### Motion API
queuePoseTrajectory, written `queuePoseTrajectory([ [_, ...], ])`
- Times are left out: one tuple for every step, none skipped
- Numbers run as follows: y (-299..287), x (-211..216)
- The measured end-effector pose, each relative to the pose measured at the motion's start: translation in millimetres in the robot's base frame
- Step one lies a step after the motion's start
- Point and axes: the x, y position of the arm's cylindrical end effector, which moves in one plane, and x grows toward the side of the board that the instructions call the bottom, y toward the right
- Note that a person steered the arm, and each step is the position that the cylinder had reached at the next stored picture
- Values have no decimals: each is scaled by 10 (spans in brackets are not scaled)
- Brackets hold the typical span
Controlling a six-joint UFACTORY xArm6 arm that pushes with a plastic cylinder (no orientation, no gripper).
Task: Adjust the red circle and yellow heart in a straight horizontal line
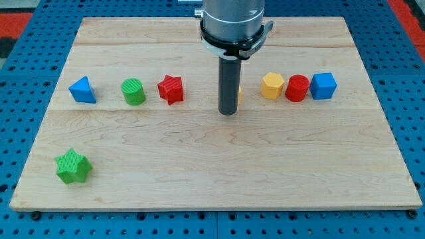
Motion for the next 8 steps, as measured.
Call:
queuePoseTrajectory([
  [-14, -44],
  [-14, -120],
  [-14, -137],
  [-14, -138],
  [-14, -173],
  [-24, -69],
  [77, 536],
  [608, 576],
])
